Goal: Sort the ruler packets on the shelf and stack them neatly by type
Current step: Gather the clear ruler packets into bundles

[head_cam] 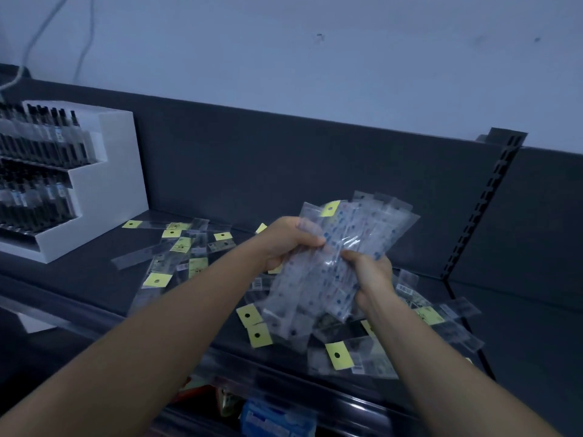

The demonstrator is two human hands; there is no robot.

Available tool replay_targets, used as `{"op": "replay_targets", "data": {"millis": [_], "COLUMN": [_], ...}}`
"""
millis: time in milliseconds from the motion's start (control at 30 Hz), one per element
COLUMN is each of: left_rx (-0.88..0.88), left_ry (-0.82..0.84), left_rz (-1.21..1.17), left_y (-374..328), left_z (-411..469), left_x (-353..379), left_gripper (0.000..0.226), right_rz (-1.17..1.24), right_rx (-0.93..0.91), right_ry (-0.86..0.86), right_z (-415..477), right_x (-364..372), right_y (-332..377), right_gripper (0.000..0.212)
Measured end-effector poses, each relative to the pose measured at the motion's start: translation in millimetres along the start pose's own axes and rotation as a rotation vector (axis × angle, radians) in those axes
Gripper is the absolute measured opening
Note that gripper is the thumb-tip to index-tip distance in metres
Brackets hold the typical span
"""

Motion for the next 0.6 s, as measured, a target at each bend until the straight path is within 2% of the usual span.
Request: {"op": "replay_targets", "data": {"millis": [67, 167, 233, 300, 367, 467, 600], "left_rx": [-0.037, -0.103, -0.12, -0.132, -0.121, -0.045, -0.004], "left_ry": [0.063, 0.248, 0.355, 0.387, 0.324, 0.047, -0.205], "left_rz": [-0.001, 0.081, 0.134, 0.115, 0.051, 0.008, -0.132], "left_y": [1.5, 4.8, 3.6, 0.9, -3.4, -7.4, -3.3], "left_z": [0.7, -2.2, -5.6, -5.8, -2.5, 11.5, 17.8], "left_x": [11.6, 38.3, 55.1, 64.7, 67.7, 50.0, 35.8], "left_gripper": [0.014, 0.024, 0.018, 0.017, 0.014, 0.007, 0.009], "right_rz": [0.009, 0.006, -0.004, -0.003, -0.012, -0.012, 0.015], "right_rx": [-0.047, -0.102, -0.133, -0.153, -0.169, -0.201, -0.113], "right_ry": [-0.04, -0.093, -0.12, -0.148, -0.18, -0.189, -0.072], "right_z": [0.1, -0.1, -0.9, -0.3, -1.4, -3.7, -4.9], "right_x": [-12.5, -29.6, -38.6, -47.9, -59.2, -72.5, -66.1], "right_y": [8.9, 19.9, 26.1, 29.1, 31.8, 39.6, 38.7], "right_gripper": [0.044, 0.044, 0.046, 0.05, 0.048, 0.041, 0.043]}}
Point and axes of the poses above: each hand's wrist, its own z-axis towards the middle knuckle, its own x-axis out of the palm, y = z × x, the point moved 10 cm from there along z, towards the middle knuckle, and after that the axes turned 2 degrees about -z, right-handed, at the moved point
